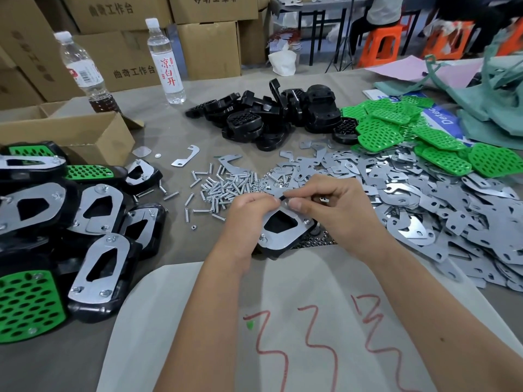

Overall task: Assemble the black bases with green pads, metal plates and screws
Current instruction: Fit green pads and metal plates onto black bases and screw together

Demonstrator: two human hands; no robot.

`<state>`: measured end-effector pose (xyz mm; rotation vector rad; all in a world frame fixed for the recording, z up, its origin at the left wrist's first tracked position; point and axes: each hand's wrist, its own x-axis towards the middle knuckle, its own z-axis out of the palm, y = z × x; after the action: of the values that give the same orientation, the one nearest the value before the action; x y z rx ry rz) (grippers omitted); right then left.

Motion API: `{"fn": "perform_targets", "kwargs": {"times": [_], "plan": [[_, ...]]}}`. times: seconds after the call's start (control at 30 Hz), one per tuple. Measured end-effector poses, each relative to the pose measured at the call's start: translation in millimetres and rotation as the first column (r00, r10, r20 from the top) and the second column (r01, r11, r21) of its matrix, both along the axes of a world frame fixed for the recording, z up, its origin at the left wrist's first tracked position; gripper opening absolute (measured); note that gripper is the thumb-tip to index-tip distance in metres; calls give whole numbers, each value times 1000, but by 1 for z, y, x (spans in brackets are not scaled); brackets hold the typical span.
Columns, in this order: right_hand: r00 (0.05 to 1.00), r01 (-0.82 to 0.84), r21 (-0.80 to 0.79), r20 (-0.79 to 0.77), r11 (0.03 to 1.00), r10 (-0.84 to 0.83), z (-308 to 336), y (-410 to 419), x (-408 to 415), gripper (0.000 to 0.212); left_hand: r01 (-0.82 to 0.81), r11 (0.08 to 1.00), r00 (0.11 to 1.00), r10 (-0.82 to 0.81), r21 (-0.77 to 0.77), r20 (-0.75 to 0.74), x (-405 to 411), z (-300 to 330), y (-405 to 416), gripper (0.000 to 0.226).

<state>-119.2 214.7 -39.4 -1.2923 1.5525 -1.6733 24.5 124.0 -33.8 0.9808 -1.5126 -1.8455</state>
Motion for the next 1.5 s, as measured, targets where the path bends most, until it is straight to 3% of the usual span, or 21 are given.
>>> {"fn": "perform_targets", "kwargs": {"times": [0.2,0.37,0.67,0.8,1.1,1.33,1.43,1.5], "plan": [[995,98,20,-6,995,-98,-3,-1,2,11,-5,1000,1000,5,-7,14,-2,-1,1,22],[999,-47,-13,27,999,47,-2,0,-2,16,-5,999,1000,5,34,-17,-1,-3,-2,28],[999,20,7,-37,1000,-19,-1,1,-2,17,29,992,999,-27,-119,19,-1,-7,-2,33],[999,-13,18,-49,1000,14,0,1,-5,16,40,990,999,-36,-137,31,0,-6,-2,30],[972,144,-27,-184,989,-146,-4,0,-1,20,66,990,997,-62,-123,38,0,0,3,15],[985,66,-15,-157,998,-68,-1,0,1,17,28,996,999,-30,-84,-21,0,1,4,46],[989,39,12,-141,999,-36,0,2,-1,8,-55,998,998,55,-32,-29,-1,0,3,19],[994,57,-1,-95,998,-57,0,4,-2,25,-118,993,992,118,2,-41,-2,-1,2,9]]}}
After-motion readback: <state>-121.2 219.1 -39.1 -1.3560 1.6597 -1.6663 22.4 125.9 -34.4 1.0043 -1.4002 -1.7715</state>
